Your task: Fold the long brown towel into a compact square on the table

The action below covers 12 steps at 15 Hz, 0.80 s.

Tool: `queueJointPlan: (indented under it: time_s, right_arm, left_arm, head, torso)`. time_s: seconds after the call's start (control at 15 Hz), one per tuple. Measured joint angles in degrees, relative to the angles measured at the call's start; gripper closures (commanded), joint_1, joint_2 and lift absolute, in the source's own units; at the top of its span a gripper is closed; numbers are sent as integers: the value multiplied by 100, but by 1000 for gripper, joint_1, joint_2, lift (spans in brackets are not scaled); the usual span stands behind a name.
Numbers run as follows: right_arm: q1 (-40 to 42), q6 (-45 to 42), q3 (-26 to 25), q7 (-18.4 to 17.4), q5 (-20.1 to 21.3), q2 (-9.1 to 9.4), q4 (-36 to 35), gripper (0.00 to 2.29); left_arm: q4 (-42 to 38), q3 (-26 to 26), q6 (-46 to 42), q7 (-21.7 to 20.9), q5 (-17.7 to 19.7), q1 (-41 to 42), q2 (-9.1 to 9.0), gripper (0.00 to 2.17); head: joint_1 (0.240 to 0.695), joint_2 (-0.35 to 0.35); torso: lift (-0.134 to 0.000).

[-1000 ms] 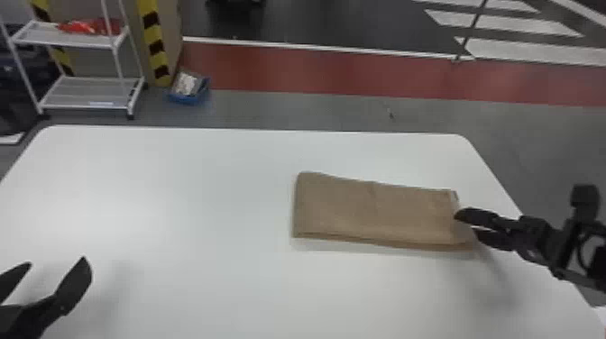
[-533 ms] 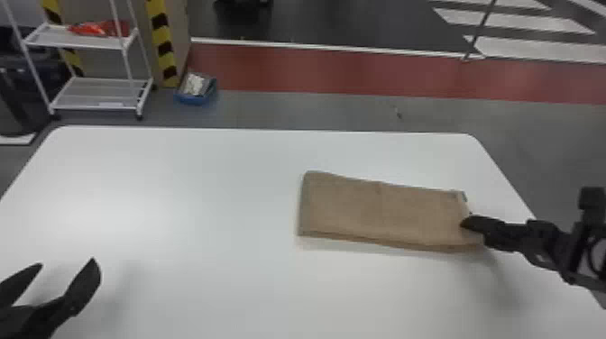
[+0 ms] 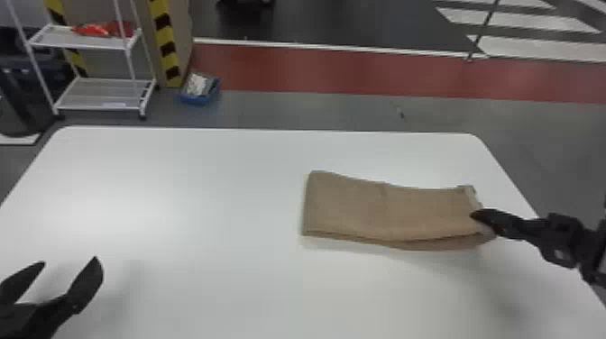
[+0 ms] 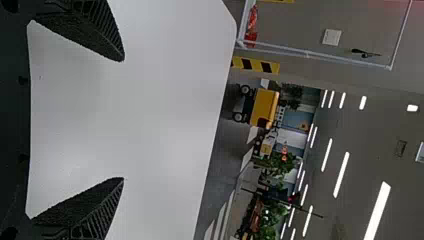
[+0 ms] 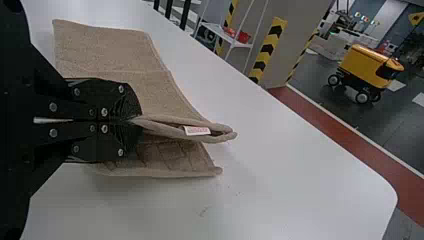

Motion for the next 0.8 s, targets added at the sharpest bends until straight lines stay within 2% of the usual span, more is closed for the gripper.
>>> queueJointPlan:
  time_s: [0.13,0.27,0.33,0.47,0.8]
  right_arm:
    - [139,207,36,8,-1,-73,-186,1139]
    - [284,219,146,7,141,-75,-290,542]
    - [323,206,166,7,195,-60,-308,427]
    - [382,199,128,7,224,-59,-333,421]
    - [413,251,67,-11,374,-193,-346,421]
  left_arm:
    - [0,-13,0,0,0,-10,1,16]
    - [0,-46,0,-10,0,-11,1,16]
    - [0,-50,0,-17,0,-10,1,16]
    - [2,-29,0,-18,0,-6,1,16]
    - [17,-29,0,-69,0,9,-3,16]
  head:
    - [695,-123]
    - [695,-128]
    - [695,-129]
    - [695,-132]
    - [695,-156]
  torso:
    - [-123]
    - [-123]
    - [-123]
    - [-123]
    - [-123]
